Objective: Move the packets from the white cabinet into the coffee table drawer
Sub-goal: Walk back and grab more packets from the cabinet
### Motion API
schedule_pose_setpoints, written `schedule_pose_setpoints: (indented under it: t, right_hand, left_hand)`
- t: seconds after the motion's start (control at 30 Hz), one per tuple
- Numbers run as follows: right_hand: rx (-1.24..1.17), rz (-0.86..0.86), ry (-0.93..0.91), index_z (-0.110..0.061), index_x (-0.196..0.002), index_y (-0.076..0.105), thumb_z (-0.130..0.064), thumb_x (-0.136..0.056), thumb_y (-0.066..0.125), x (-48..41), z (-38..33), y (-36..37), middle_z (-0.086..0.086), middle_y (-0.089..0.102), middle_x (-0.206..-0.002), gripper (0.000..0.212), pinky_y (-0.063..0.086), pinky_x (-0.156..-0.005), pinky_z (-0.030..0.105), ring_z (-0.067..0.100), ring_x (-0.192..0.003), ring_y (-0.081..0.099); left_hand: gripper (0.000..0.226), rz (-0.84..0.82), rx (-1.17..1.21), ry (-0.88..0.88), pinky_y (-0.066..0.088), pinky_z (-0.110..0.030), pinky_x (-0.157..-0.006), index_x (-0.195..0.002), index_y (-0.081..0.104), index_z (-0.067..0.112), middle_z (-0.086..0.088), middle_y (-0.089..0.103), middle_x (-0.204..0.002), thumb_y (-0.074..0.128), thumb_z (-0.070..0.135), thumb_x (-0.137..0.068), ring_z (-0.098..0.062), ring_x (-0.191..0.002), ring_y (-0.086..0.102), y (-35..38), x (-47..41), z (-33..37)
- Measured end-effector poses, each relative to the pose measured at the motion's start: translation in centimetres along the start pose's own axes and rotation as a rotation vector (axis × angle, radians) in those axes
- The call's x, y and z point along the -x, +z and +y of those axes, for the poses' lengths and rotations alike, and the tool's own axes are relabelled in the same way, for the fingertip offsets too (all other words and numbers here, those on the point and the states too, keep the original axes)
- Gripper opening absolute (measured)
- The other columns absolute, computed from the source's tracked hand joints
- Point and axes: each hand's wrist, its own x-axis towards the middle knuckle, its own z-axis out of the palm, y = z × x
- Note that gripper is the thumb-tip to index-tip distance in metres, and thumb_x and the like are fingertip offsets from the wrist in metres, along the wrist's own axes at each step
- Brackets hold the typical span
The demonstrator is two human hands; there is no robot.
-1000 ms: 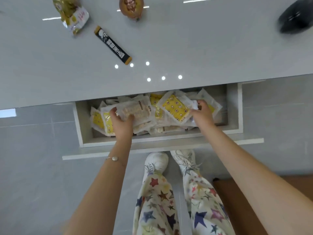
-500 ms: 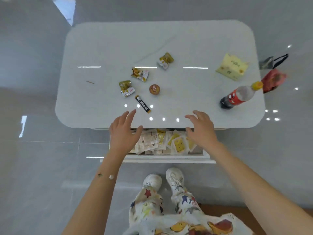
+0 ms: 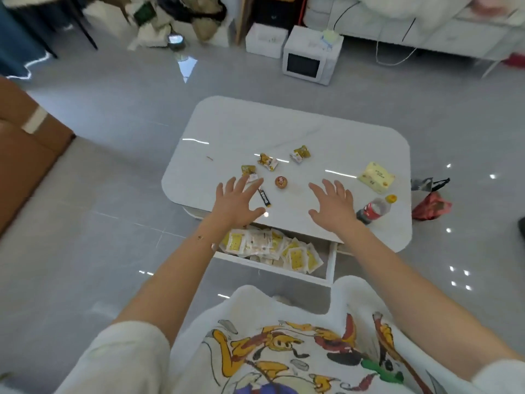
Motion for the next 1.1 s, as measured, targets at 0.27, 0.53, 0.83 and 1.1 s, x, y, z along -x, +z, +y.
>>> schedule_pose_setpoints:
  t: [0.27, 0.53, 0.83, 1.1]
  right_hand:
    - [0.109, 0.087, -0.219, -0.030, -0.152, 0.011, -0.037, -0.094, 0.046, -1.4, -5.7, -4.1, 0.005, 0.009, -0.159, 0.068, 0.005, -0.117, 0.050, 0.031, -0.147, 0.000]
    - [0.171, 0.118, -0.465, -0.029, -0.151, 0.015, -0.031, -0.091, 0.050, -3.1, -16.5, -6.6, 0.007, 0.024, -0.155, 0.069, 0.009, -0.116, 0.049, 0.031, -0.144, 0.012]
    - [0.204, 0.140, -0.728, -0.022, -0.148, 0.025, -0.026, -0.091, 0.049, -1.4, -36.0, -6.1, 0.010, 0.048, -0.136, 0.062, 0.034, -0.098, 0.043, 0.032, -0.125, 0.039]
    - [0.183, 0.117, -0.906, -0.025, -0.148, 0.027, -0.027, -0.090, 0.051, 1.6, -52.5, -3.7, 0.007, 0.044, -0.142, 0.063, 0.026, -0.106, 0.043, 0.031, -0.130, 0.035]
  left_hand:
    - [0.076, 0.156, 0.069, -0.119, 0.006, -0.053, -0.116, -0.152, 0.007, 0.038, -0.002, 0.007, -0.162, 0.045, 0.059, -0.090, -0.032, -0.147, 0.007, -2.6, 2.3, -2.4]
    - [0.075, 0.242, 0.103, -0.389, 0.010, -0.051, -0.116, -0.152, 0.008, 0.036, -0.002, 0.010, -0.161, 0.043, 0.059, -0.091, -0.033, -0.145, 0.011, -5.2, 8.3, -10.5]
    - [0.074, 0.289, 0.110, -0.652, 0.009, -0.050, -0.116, -0.152, 0.012, 0.032, -0.004, 0.012, -0.160, 0.046, 0.056, -0.091, -0.032, -0.146, 0.010, -5.3, 19.4, -23.6]
    - [0.072, 0.333, 0.123, -0.811, 0.001, -0.053, -0.117, -0.153, 0.010, 0.032, -0.004, 0.009, -0.161, 0.044, 0.055, -0.093, -0.033, -0.147, 0.006, -4.1, 29.2, -34.8]
